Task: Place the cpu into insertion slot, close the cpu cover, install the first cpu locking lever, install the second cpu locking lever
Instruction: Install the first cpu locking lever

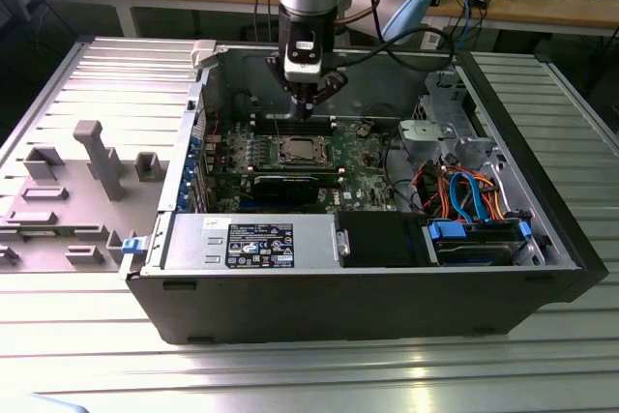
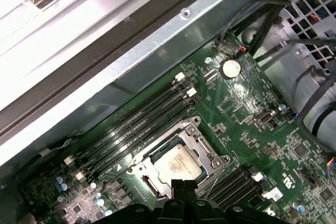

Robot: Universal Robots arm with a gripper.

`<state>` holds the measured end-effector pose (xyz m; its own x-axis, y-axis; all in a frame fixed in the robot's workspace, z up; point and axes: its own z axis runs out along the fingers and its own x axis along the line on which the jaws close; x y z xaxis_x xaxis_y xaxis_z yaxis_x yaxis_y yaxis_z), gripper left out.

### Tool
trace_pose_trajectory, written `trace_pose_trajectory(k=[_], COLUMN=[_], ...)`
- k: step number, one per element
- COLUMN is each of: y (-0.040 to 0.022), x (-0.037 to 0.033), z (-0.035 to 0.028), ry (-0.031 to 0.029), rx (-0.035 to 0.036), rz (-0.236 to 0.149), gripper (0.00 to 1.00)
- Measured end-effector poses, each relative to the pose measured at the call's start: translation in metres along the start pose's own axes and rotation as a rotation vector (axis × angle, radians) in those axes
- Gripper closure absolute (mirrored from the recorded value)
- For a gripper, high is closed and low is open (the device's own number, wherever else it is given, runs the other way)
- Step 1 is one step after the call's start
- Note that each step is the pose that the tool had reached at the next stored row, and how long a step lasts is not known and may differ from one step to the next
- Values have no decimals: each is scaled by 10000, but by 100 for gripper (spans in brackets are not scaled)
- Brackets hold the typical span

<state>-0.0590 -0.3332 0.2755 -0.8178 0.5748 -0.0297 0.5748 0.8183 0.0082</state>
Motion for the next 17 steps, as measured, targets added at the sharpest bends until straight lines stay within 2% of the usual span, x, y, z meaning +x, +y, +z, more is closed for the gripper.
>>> trace_pose_trajectory(k=[5,7,9,10,13,17], y=[0,0,0,0,0,0], x=[0,0,-1,-1,0,0], z=[2,2,-39,-39,-39,-38], ry=[7,6,6,6,11,17], rx=[-26,-28,-28,-33,-45,-71], rz=[-937,-1134,-1165,-1241,-1729,-2608], gripper=[89,89,89,89,89,89])
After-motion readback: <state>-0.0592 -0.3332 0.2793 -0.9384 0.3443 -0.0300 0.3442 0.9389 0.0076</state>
